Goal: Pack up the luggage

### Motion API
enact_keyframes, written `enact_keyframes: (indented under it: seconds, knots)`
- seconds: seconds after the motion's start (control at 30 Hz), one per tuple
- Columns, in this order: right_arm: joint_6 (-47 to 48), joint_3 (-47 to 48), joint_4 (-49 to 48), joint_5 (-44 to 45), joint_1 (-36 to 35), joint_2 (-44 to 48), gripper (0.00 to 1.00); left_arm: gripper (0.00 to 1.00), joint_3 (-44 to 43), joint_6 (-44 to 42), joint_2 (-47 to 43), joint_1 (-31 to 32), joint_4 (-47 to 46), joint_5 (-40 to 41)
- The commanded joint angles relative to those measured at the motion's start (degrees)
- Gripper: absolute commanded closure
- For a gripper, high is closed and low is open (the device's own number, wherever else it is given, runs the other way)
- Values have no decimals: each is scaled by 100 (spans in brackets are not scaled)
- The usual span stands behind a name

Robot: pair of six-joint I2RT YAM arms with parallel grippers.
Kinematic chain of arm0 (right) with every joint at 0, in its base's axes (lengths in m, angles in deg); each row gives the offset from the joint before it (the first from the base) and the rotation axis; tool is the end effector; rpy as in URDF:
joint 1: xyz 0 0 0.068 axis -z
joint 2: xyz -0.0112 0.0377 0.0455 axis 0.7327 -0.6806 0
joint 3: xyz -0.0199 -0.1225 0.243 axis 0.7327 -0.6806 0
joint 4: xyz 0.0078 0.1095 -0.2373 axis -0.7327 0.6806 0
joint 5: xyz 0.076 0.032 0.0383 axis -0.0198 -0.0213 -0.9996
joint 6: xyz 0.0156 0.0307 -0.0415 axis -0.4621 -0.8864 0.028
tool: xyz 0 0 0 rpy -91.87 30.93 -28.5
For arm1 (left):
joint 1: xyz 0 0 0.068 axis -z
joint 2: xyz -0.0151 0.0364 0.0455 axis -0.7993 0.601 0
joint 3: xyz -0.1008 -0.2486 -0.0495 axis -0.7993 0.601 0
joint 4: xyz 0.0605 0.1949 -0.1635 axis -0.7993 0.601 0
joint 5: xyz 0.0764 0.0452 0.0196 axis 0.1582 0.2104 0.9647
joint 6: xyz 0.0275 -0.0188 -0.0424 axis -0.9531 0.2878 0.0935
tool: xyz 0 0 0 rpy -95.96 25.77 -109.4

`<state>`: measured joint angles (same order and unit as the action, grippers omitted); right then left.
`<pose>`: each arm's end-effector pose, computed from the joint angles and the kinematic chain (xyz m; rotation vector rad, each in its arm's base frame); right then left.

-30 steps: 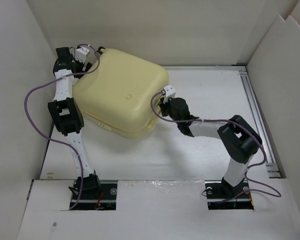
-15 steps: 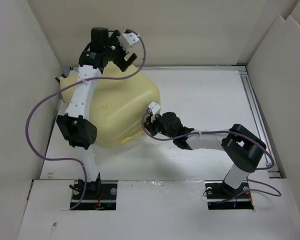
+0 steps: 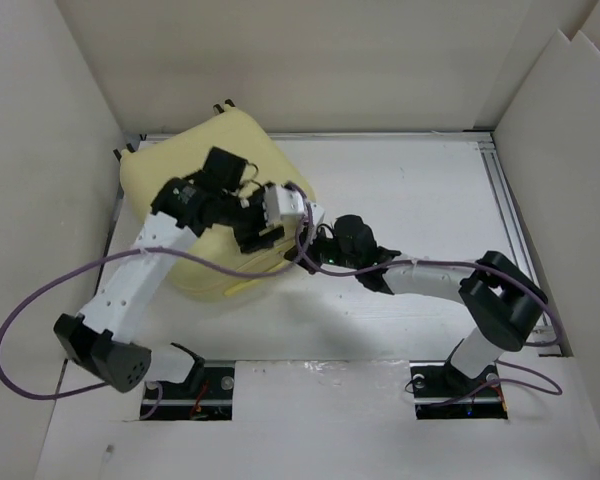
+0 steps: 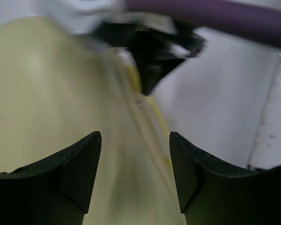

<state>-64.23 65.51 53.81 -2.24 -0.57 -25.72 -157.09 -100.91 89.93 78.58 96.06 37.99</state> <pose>0.2303 0.2689 0.2204 -0.9124 1.7044 0.9091 0.2360 -0.1332 0.4136 1.5841 1.5814 -0.3971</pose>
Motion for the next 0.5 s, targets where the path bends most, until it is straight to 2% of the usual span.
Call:
enact_keyframes:
  seconds: [0.0,0.03,0.07,0.17,0.3,0.37,0.47]
  knots:
    - [200,154,-310,-87,127,49,100,45,1157,125,-781,987,68,829]
    - [201,85,-398,-87,127,-3,100,45,1979,293,-957,1277,-81,1087]
    - [201,84,-398,-87,127,-4,100,45,2370,469,-1263,1785,-387,1307]
    - [201,-38,-634,-87,127,-118,100,40,3514,1267,-1530,2455,-1030,2116]
    - [-53,-153,-952,-87,189,-241,100,40,3982,1919,-1434,2599,-2163,2890]
    - [-107,-153,-1092,-140,189,-241,100,36,4069,2227,-1250,2599,-2664,3496]
    - [-212,-206,-1215,-140,189,-294,100,33,4201,2395,-1170,2651,-3026,4005]
